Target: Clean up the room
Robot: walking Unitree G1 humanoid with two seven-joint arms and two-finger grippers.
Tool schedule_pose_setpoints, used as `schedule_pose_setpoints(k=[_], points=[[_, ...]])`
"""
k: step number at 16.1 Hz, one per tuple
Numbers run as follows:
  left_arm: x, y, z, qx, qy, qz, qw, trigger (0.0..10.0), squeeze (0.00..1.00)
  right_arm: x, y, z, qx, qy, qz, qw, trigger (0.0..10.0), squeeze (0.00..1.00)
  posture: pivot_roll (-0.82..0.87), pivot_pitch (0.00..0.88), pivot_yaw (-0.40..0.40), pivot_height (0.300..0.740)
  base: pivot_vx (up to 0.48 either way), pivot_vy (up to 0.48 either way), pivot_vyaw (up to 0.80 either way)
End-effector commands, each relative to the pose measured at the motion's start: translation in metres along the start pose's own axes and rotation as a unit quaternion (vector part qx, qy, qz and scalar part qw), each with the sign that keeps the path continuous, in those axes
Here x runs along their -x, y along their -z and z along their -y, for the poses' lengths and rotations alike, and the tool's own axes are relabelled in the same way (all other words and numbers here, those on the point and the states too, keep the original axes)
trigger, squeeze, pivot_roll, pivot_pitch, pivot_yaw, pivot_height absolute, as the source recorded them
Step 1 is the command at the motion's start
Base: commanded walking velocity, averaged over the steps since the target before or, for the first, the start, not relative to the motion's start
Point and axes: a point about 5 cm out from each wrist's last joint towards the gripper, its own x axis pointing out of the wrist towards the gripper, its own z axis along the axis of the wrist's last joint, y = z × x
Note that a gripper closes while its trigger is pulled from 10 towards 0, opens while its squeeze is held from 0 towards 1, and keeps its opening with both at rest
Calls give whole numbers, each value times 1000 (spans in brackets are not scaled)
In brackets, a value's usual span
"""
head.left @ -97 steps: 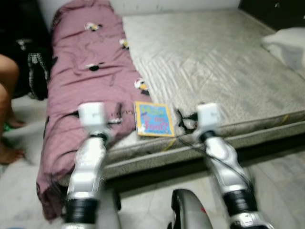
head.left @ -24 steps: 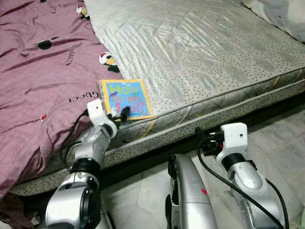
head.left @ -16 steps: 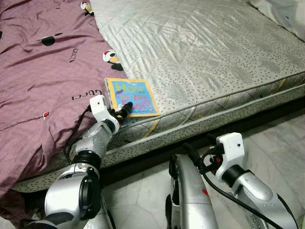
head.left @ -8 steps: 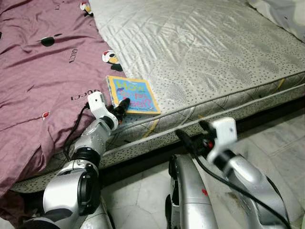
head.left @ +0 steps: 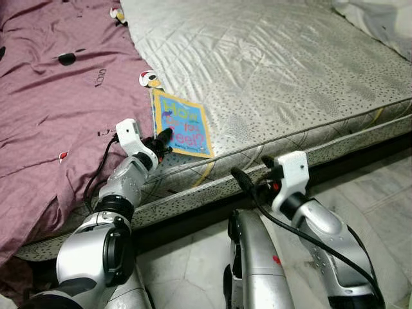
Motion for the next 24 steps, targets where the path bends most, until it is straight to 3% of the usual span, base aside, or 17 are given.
schedule_pose_setpoints(k=[1,3,4,6,7,8,9,10,11,12,15,20,22,24], points=[[-2,-14,3,-35,6,26,999,0,0,-4,-1,-3,3,-8,7,1000,10000,0,-149,7,-23,487,0,0,0],[-5,-24,20,-110,38,71,991,0,0,-9,-1,-8,-15,-14,24,999,10000,0,-125,0,-16,487,0,0,0],[-5,-30,26,-128,44,98,986,0,0,-11,0,-9,-21,-8,25,999,10000,0,-114,0,-13,487,0,0,0],[1,-55,41,-173,42,189,966,0,0,-18,0,-10,-19,11,35,999,10000,0,-92,0,-11,487,0,0,0],[5,-67,51,-189,44,231,954,0,0,-23,1,-14,6,13,32,999,10000,0,-65,0,-7,487,0,0,0],[15,-78,70,-232,60,276,931,0,0,-28,0,-18,33,15,45,998,10000,0,-45,0,-2,487,0,0,0],[22,-81,79,-251,70,297,919,0,0,-32,-2,-18,24,27,55,998,10000,0,-29,0,3,487,0,0,0],[36,-80,91,-260,81,322,907,0,0,-36,-6,-8,13,83,73,994,10000,0,-10,0,-1,487,0,0,0],[44,-75,97,-237,88,325,911,0,0,-37,-9,3,10,124,83,989,10000,0,26,0,-10,487,0,0,0],[50,-67,104,-247,102,320,909,0,0,-37,-9,12,-2,152,85,985,10000,0,44,0,-13,492,0,0,0],[59,-57,106,-263,104,314,906,0,0,-40,-13,20,-9,172,91,981,10000,0,54,0,-16,506,0,0,0],[80,-26,72,-238,6,253,938,0,0,-45,-17,31,-11,207,112,972,10000,0,54,0,-5,541,0,0,0],[83,-24,57,-251,-43,232,939,0,0,-42,-18,36,-16,230,117,966,10000,0,46,0,2,559,0,0,0],[84,-24,50,-253,-73,226,938,9294,0,-39,-16,37,-23,237,117,964,10000,0,42,0,3,568,0,0,0]])
